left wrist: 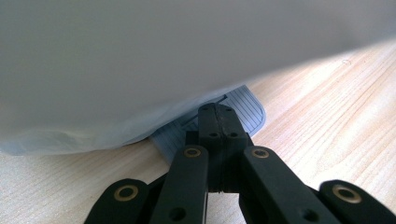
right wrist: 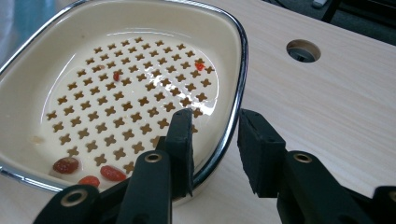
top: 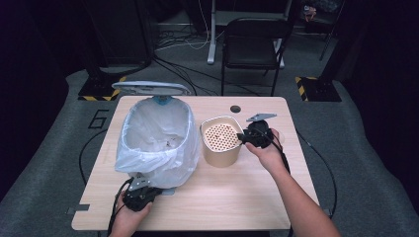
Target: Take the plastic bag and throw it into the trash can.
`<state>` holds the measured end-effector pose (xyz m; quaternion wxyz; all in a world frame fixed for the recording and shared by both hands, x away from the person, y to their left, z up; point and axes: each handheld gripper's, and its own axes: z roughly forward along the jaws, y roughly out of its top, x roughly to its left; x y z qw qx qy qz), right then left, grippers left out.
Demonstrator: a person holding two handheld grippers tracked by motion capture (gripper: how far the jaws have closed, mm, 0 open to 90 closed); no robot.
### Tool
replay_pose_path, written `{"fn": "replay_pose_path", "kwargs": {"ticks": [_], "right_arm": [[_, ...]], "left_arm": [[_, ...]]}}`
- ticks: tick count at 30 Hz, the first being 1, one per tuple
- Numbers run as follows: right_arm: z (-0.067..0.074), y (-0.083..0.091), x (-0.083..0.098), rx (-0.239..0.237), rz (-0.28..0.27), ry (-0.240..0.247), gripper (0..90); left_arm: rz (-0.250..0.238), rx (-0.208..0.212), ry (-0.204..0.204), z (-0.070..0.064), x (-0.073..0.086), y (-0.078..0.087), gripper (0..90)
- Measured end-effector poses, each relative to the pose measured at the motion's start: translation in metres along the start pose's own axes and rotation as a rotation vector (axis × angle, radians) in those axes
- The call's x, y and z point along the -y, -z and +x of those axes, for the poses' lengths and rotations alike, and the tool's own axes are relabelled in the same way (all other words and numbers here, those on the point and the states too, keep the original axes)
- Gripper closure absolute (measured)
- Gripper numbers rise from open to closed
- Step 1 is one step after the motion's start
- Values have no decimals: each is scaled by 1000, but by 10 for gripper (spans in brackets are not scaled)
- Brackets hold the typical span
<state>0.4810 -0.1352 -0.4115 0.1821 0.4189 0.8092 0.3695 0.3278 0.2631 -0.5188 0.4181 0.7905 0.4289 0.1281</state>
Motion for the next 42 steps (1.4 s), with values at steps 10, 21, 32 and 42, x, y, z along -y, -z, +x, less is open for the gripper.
{"fn": "replay_pose_path", "kwargs": {"ticks": [10,21,32,42], "right_arm": [[15,25,23,-32,4,34,650],[30,50,46,-59,19,60,649],[35,67,63,-82,12,47,647],[39,75,71,-86,15,44,643]], "left_arm": [[4,0,-2,0,0,0,900],[4,-2,-2,0,0,0,900],[4,-3,-2,0,0,0,900],[5,-6,1,-1,0,0,900]]}}
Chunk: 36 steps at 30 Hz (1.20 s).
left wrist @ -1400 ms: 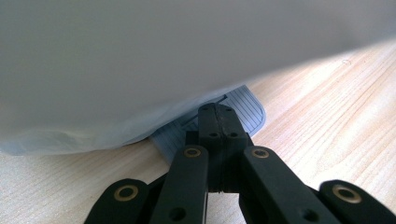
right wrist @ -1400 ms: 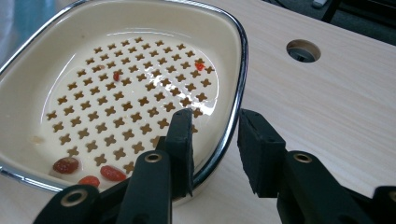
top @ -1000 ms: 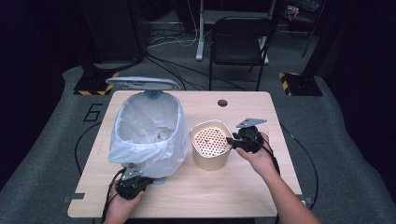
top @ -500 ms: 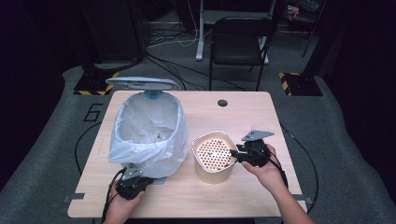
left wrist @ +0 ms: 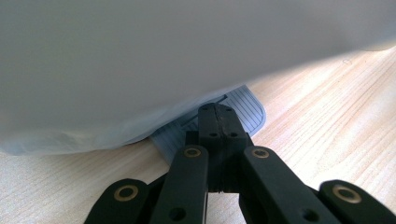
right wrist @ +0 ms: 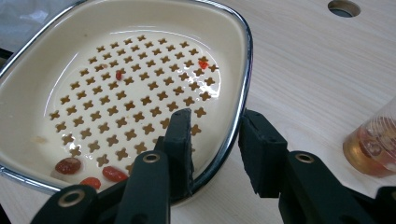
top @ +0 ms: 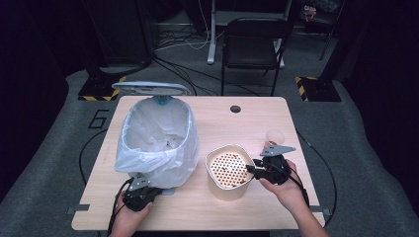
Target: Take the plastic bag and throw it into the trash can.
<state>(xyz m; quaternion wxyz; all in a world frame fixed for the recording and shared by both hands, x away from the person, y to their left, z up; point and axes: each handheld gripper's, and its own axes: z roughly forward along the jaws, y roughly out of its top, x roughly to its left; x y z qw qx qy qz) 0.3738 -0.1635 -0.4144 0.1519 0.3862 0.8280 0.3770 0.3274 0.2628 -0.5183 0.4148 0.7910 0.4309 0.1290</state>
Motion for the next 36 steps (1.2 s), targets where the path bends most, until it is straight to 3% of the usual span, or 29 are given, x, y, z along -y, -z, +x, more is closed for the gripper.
{"fn": "replay_pose_path", "kwargs": {"ticks": [10,17,36], "right_arm": [[2,1,1,-6,2,-18,578],[0,8,-7,-3,-30,-20,519],[-17,32,-10,29,-98,-64,480]], "left_arm": [[0,1,-1,0,0,0,900],[-4,2,1,0,0,0,900],[0,3,-1,0,0,0,900]]}}
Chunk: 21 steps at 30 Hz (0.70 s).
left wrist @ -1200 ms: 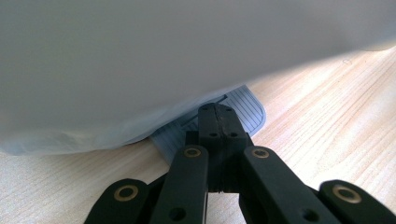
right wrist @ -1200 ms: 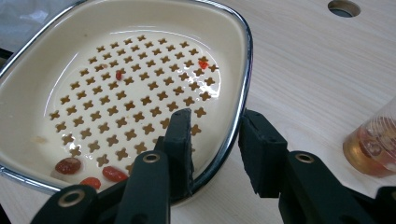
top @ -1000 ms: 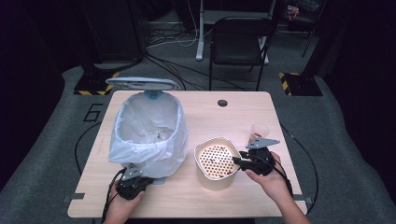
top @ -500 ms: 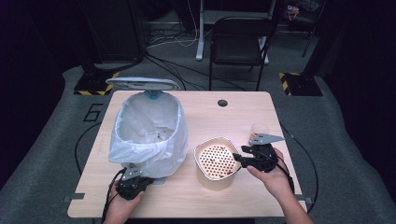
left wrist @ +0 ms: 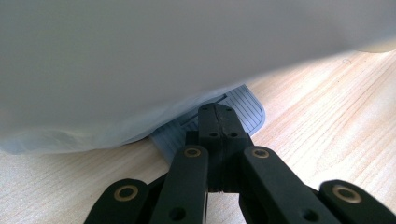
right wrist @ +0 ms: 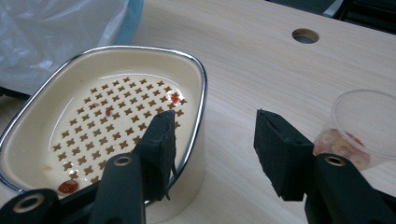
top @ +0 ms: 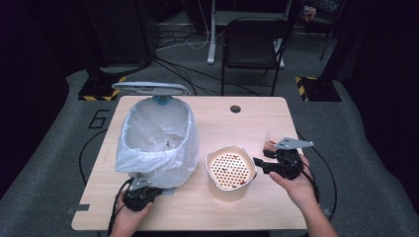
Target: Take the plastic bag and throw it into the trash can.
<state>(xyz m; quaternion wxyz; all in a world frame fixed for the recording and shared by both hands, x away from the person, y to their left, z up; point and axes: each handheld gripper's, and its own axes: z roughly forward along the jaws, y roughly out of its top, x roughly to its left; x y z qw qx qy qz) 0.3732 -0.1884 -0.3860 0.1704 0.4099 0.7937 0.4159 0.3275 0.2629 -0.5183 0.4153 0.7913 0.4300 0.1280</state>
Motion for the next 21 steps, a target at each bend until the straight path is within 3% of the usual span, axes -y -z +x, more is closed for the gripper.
{"fn": "replay_pose_path", "kwargs": {"ticks": [8,21], "right_arm": [[-13,5,1,31,-8,-24,468],[-30,-1,9,62,-5,-46,410]], "left_arm": [[-1,0,1,0,0,0,900],[-1,-1,3,0,0,0,900]]}}
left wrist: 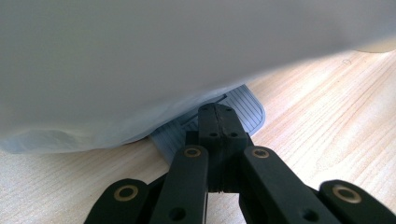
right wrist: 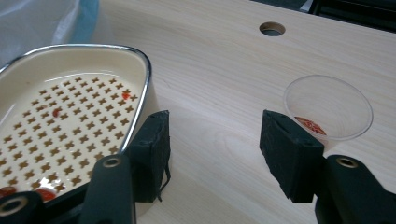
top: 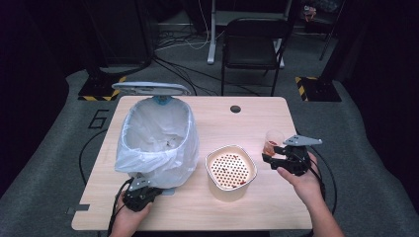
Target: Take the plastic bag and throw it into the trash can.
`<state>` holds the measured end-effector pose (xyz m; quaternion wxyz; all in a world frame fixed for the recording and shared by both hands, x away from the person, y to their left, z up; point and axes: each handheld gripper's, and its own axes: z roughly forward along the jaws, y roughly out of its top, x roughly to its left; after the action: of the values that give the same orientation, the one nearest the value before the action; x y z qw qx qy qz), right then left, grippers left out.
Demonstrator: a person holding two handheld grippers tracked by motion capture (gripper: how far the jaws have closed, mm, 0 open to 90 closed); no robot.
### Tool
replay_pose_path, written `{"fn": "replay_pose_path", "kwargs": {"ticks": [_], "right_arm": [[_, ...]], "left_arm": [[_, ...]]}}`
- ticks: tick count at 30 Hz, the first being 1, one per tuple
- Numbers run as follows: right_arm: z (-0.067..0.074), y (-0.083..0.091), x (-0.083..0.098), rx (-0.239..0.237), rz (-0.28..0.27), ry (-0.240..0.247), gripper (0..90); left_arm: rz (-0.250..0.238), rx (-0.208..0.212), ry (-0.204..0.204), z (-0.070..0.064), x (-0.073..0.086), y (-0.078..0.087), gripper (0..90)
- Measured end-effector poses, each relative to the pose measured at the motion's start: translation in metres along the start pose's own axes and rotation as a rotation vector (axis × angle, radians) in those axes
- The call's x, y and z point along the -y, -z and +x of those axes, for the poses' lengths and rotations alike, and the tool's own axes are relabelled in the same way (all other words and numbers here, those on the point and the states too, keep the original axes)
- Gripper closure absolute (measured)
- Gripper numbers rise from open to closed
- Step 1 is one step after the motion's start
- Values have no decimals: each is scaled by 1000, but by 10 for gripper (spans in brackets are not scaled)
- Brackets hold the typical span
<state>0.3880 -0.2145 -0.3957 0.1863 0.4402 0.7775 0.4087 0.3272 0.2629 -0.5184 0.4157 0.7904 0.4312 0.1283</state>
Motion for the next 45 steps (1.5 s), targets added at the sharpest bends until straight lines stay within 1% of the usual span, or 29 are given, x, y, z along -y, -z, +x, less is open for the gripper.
{"fn": "replay_pose_path", "kwargs": {"ticks": [8,13,18,21,22,25,28,32,35,36,39,43,45], "right_arm": [[-14,-9,8,46,9,-7,326],[-21,-13,13,65,10,-39,268],[-30,-19,18,86,20,-48,228],[-35,-22,21,92,19,-62,221],[-36,-24,23,101,20,-71,214],[-41,-28,25,108,18,-76,206],[-46,-34,27,121,22,-88,180],[-50,-42,29,145,25,-98,156],[-55,-49,29,159,26,-94,147],[-55,-51,29,159,28,-103,145],[-58,-58,28,167,26,-98,145],[-62,-66,26,186,23,-106,143],[-65,-70,25,193,23,-95,142]], "left_arm": [[2,-1,1,0,0,0,900],[0,0,-1,0,0,0,900],[0,0,0,0,0,0,900],[0,2,0,0,0,0,900],[1,1,-1,0,0,0,900],[3,-1,2,0,0,0,900],[1,1,-1,0,0,0,900],[1,2,-1,0,0,0,900],[2,2,0,0,0,0,900],[2,2,0,0,0,0,900],[1,2,-1,0,0,0,900],[2,2,0,0,0,0,900],[3,3,0,0,0,0,900]]}}
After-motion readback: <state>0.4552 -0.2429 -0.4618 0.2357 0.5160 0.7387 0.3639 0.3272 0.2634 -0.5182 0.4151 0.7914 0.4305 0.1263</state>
